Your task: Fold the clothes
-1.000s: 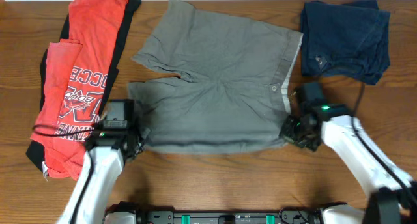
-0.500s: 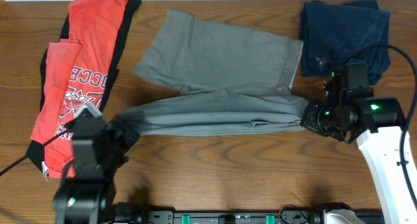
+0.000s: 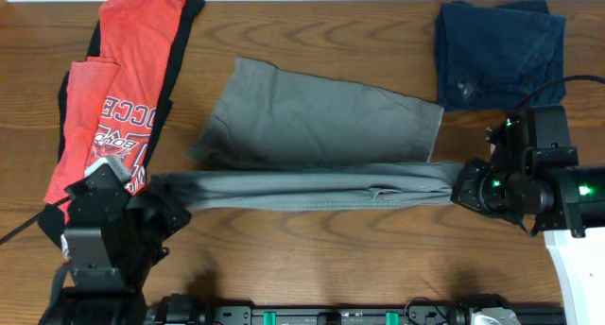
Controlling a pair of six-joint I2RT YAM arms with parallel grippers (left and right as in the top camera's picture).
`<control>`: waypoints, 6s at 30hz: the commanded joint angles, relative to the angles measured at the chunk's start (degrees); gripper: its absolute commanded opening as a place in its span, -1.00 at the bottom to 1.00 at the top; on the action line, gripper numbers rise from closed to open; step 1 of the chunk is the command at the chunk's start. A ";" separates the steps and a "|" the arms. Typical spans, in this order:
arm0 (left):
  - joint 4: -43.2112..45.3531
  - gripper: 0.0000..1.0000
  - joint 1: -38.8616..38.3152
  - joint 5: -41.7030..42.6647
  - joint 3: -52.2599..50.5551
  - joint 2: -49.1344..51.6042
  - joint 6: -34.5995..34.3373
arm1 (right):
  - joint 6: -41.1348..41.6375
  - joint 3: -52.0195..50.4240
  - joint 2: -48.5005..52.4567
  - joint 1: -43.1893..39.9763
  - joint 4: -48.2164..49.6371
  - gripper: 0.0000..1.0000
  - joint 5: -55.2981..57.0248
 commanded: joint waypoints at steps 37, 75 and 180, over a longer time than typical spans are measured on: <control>58.21 -0.38 0.20 -6.45 0.15 63.06 7.85 | 0.74 0.94 40.85 -2.99 40.59 -0.75 17.66; 26.18 0.99 0.20 -1.31 1.27 51.82 14.25 | -14.45 2.86 43.71 6.82 42.32 -0.97 3.02; 69.72 -0.31 -8.70 -10.82 1.29 66.01 18.97 | -8.13 3.17 45.55 7.76 72.61 -0.47 -3.63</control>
